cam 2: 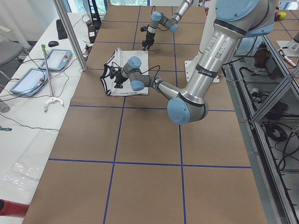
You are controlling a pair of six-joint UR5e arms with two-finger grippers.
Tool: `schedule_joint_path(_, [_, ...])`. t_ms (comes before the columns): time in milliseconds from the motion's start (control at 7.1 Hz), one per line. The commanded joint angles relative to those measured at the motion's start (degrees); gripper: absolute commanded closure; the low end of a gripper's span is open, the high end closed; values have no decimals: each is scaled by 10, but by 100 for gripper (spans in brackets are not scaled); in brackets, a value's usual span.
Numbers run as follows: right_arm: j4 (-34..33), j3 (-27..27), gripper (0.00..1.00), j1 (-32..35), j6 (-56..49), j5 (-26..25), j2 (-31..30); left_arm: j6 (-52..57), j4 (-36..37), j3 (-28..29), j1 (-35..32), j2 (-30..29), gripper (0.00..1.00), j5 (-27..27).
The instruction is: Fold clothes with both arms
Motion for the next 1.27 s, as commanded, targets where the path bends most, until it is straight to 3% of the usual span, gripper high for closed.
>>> schedule_joint_path(0, [0, -1, 38, -7, 1, -2, 2, 0, 0, -2, 0, 4, 52, 0])
schedule_joint_path(141, [0, -2, 43, -8, 1, -2, 3, 0, 0, -2, 0, 5, 52, 0])
schedule_joint_path(282, [0, -2, 63, -9, 2, -2, 3, 0, 1, -7, -2, 6, 52, 0])
schedule_joint_path(422, [0, 0, 100, -7, 2, -2, 2, 0, 1, -8, -2, 6, 52, 0])
schedule_joint_path(845, [0, 9, 100, -6, 2, -1, 4, 1, 2, -11, -3, 7, 52, 0])
schedule_joint_path(986, [-3, 43, 100, -4, 2, 1, -6, 0, 2, -19, -3, 7, 52, 0])
schedule_joint_path(1126, [-57, 100, 100, -6, 2, 4, -29, 0, 3, -32, -3, 7, 53, -1])
